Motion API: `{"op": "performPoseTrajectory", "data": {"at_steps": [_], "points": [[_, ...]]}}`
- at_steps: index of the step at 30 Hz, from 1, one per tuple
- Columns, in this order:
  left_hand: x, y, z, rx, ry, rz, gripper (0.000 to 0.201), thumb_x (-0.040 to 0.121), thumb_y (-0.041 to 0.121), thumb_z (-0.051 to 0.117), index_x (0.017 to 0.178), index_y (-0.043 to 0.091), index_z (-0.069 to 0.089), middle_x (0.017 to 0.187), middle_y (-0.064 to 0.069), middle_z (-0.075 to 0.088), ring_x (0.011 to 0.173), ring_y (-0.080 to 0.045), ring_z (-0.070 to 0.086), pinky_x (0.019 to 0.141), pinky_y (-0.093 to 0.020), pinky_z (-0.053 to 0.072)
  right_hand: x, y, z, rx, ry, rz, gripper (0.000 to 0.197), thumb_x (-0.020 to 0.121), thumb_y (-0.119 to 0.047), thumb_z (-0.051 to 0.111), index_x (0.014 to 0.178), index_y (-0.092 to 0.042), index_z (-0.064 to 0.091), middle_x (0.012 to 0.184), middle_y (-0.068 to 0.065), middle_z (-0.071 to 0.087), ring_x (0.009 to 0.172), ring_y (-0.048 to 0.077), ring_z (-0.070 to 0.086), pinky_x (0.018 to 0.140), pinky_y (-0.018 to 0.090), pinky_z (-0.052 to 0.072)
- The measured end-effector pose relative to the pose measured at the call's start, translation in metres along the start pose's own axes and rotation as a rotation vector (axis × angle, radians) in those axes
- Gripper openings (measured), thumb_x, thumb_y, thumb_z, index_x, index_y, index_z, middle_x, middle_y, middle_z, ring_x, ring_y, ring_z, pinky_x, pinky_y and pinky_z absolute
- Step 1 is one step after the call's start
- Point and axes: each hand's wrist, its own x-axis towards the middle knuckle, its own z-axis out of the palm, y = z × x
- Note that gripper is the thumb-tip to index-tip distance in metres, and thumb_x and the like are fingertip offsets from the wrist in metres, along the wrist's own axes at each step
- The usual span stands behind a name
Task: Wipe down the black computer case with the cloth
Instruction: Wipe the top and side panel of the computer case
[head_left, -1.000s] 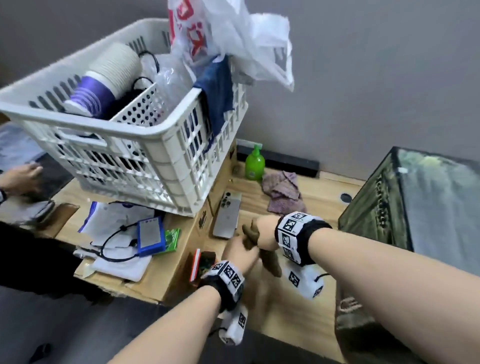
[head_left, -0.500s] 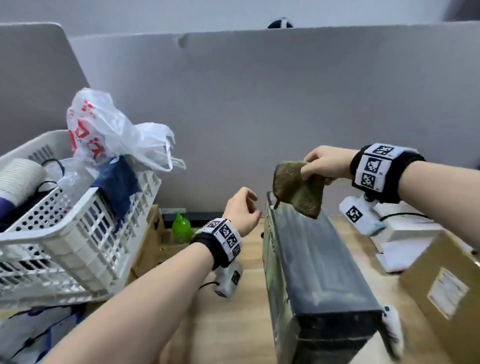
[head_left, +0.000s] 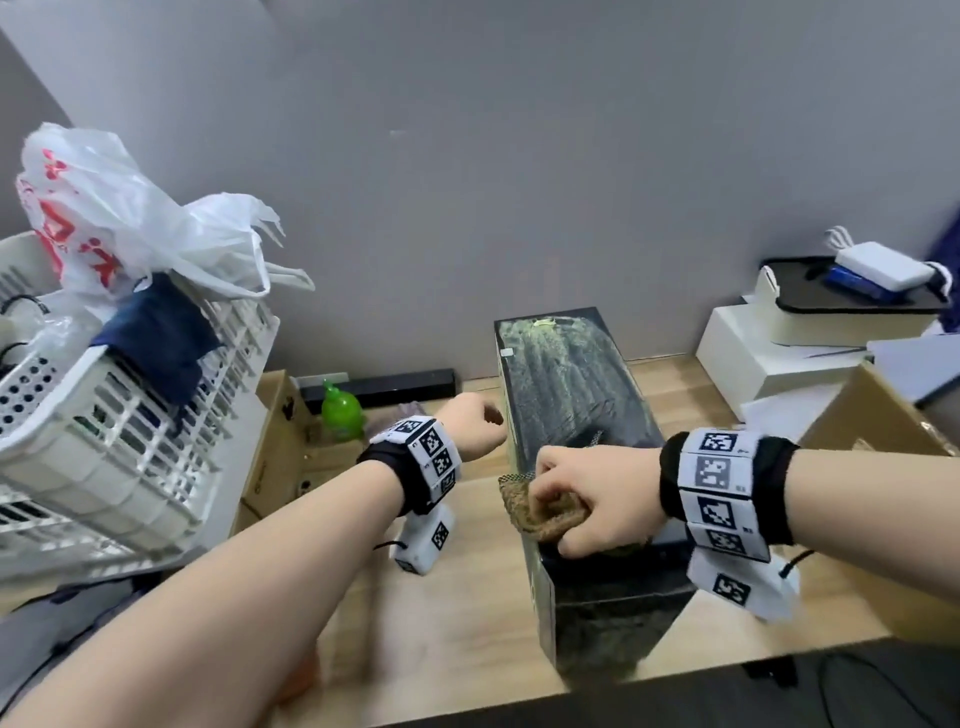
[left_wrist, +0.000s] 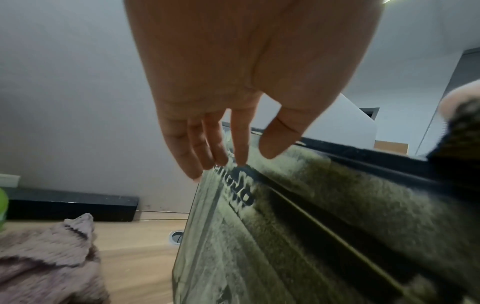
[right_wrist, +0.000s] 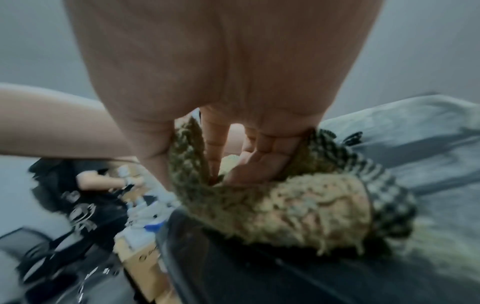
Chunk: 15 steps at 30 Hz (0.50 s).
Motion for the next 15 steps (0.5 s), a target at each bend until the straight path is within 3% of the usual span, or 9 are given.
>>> {"op": "performPoseTrajectory", "data": {"at_steps": [3,5,7,9,11,13,15], "points": [[-0.005,-0.006,0.001,-0.027,-0.123,-0.028,0.025,0.074,0.018,0.061,0.095,0.011,0.073,0.098,-0.014,0.074,0.085,-0.028,0.070,0.078,-0.041,0.061,-0.001,-0.001,0.002,-0.038,0.006,-0.062,0.038,0.074,-0.044,0.068,0.108,-0.035,0.054,0.110,-0.004,0.040,0.095,0.021,0.055,0.089,0.035,0.046],[-0.007,-0.009,0.001,-0.015,-0.171,-0.044,0.021,0.078,0.014,0.062,0.095,0.008,0.073,0.093,-0.019,0.074,0.072,-0.029,0.068,0.064,-0.037,0.059,-0.010,0.007,0.002,-0.017,0.004,-0.091,0.037,0.074,-0.043,0.068,0.108,-0.034,0.057,0.112,-0.008,0.041,0.097,0.017,0.055,0.090,0.033,0.046],[-0.006,-0.012,-0.001,0.021,-0.186,-0.040,0.014,0.081,0.013,0.064,0.092,0.009,0.072,0.090,-0.018,0.074,0.073,-0.033,0.070,0.060,-0.037,0.058,-0.028,0.021,0.003,-0.015,-0.006,-0.102,0.031,0.074,-0.042,0.066,0.104,-0.036,0.060,0.111,-0.015,0.042,0.092,0.010,0.055,0.088,0.029,0.046],[-0.008,-0.014,-0.007,0.040,-0.159,-0.036,0.005,0.081,0.016,0.066,0.085,0.019,0.068,0.087,-0.008,0.071,0.071,-0.024,0.068,0.054,-0.030,0.056,-0.047,0.041,0.002,0.022,-0.027,-0.076,0.021,0.074,-0.040,0.064,0.095,-0.042,0.061,0.108,-0.020,0.042,0.088,0.004,0.056,0.085,0.028,0.047],[-0.007,-0.016,-0.012,0.032,-0.136,-0.037,0.008,0.080,0.019,0.069,0.080,0.026,0.065,0.085,-0.003,0.068,0.065,-0.013,0.061,0.050,-0.019,0.048,-0.061,0.062,-0.004,0.066,-0.009,-0.035,0.019,0.075,-0.035,0.065,0.085,-0.049,0.059,0.105,-0.019,0.043,0.088,0.004,0.055,0.084,0.027,0.047],[-0.010,-0.018,-0.013,-0.003,-0.186,-0.039,0.009,0.079,0.021,0.072,0.088,0.020,0.068,0.086,-0.009,0.072,0.051,-0.010,0.057,0.044,-0.019,0.044,-0.063,0.073,-0.004,0.051,0.040,-0.023,0.016,0.078,-0.033,0.064,0.086,-0.046,0.060,0.102,-0.019,0.045,0.088,0.002,0.054,0.083,0.025,0.046],[-0.013,-0.019,-0.011,0.030,-0.241,0.003,0.026,0.077,0.026,0.078,0.098,0.015,0.067,0.091,-0.009,0.074,0.047,-0.009,0.055,0.046,-0.017,0.041,-0.050,0.066,-0.001,-0.003,0.109,-0.045,0.013,0.081,-0.035,0.062,0.093,-0.040,0.060,0.101,-0.021,0.046,0.085,-0.001,0.053,0.082,0.023,0.045]]}}
